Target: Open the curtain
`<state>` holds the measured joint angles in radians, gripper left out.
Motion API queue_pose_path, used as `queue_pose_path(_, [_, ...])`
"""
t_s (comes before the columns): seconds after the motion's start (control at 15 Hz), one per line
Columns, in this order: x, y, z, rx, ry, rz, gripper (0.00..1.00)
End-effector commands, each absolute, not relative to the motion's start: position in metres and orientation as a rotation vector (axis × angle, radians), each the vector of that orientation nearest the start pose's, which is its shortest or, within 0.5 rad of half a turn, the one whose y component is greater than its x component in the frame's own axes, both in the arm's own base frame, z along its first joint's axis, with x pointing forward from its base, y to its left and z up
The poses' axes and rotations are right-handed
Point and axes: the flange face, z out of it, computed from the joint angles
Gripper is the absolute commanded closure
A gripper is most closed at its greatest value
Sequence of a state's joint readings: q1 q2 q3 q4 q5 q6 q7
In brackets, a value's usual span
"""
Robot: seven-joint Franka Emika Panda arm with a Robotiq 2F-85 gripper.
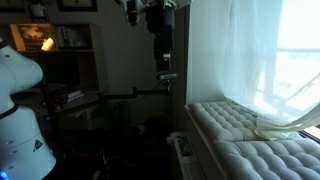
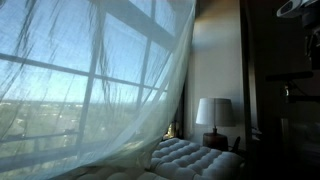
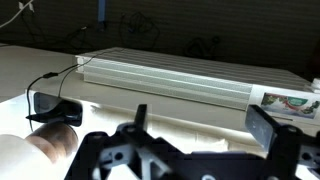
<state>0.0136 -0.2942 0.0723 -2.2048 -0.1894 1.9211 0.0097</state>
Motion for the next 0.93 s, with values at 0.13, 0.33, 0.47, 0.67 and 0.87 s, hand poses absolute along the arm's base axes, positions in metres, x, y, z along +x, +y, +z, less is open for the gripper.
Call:
queue_pose_path(0.13, [0.514,0.03,0.52,-3.336,-0.158,0.098,0.0])
queue_pose_path(0.33, [0.535,0.03,0.526,-3.331,-0.161,0.131,0.0])
queue_pose_path(0.47, [0.548,0.03,0.531,-3.33,-0.154,0.157,0.0])
queue_pose_path(0.67, [0.568,0.031,0.538,-3.337,-0.151,0.126,0.0])
queue_pose_path(0.87, [0.582,0.036,0.555,-3.325,-0.214,-0.061,0.0])
